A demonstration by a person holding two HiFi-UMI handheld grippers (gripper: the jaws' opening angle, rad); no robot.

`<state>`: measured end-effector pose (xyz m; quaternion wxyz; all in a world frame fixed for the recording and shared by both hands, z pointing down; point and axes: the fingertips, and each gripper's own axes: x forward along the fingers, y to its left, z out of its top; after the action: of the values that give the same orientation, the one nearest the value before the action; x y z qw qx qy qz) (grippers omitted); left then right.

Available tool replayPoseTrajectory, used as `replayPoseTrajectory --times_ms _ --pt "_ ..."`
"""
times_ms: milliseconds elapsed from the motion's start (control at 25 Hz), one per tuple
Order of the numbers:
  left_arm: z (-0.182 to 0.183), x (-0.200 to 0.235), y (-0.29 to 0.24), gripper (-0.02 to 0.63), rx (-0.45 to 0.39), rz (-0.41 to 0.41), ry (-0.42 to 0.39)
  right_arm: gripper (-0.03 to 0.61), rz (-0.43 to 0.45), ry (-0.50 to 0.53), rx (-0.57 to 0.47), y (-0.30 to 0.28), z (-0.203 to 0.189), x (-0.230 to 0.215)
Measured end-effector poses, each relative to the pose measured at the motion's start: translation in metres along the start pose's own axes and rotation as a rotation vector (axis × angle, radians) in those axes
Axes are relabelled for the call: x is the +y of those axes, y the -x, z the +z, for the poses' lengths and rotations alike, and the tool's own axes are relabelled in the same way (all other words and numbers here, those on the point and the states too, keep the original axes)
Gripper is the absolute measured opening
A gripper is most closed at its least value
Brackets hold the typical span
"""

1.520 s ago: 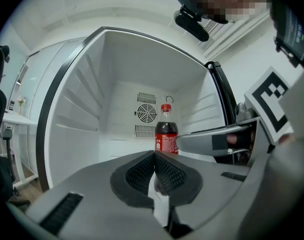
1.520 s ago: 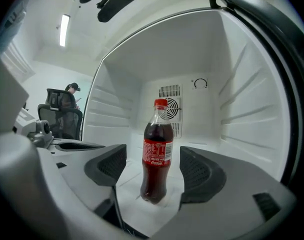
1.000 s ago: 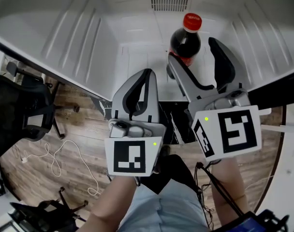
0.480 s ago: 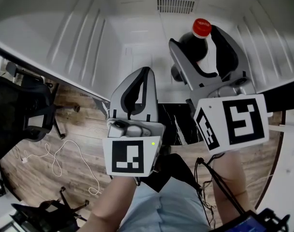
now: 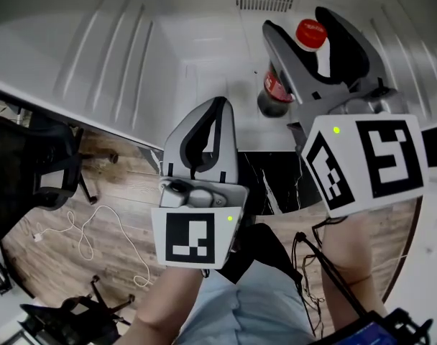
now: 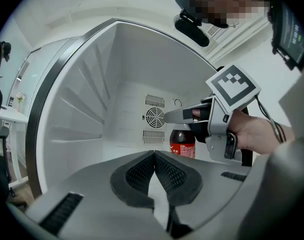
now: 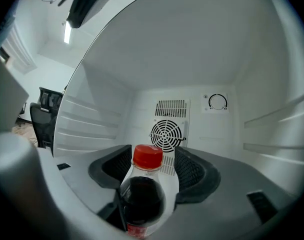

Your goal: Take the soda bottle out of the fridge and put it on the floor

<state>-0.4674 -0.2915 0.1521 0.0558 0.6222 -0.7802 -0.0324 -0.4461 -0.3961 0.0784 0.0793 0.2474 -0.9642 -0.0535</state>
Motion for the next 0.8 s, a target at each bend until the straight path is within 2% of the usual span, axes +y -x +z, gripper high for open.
replayPoseTrajectory --times_ms 800 --pt "0.004 0.002 0.002 0.011 -0.004 0.006 0.0 0.142 0.04 0.051 0.059 -0.008 0.004 0.01"
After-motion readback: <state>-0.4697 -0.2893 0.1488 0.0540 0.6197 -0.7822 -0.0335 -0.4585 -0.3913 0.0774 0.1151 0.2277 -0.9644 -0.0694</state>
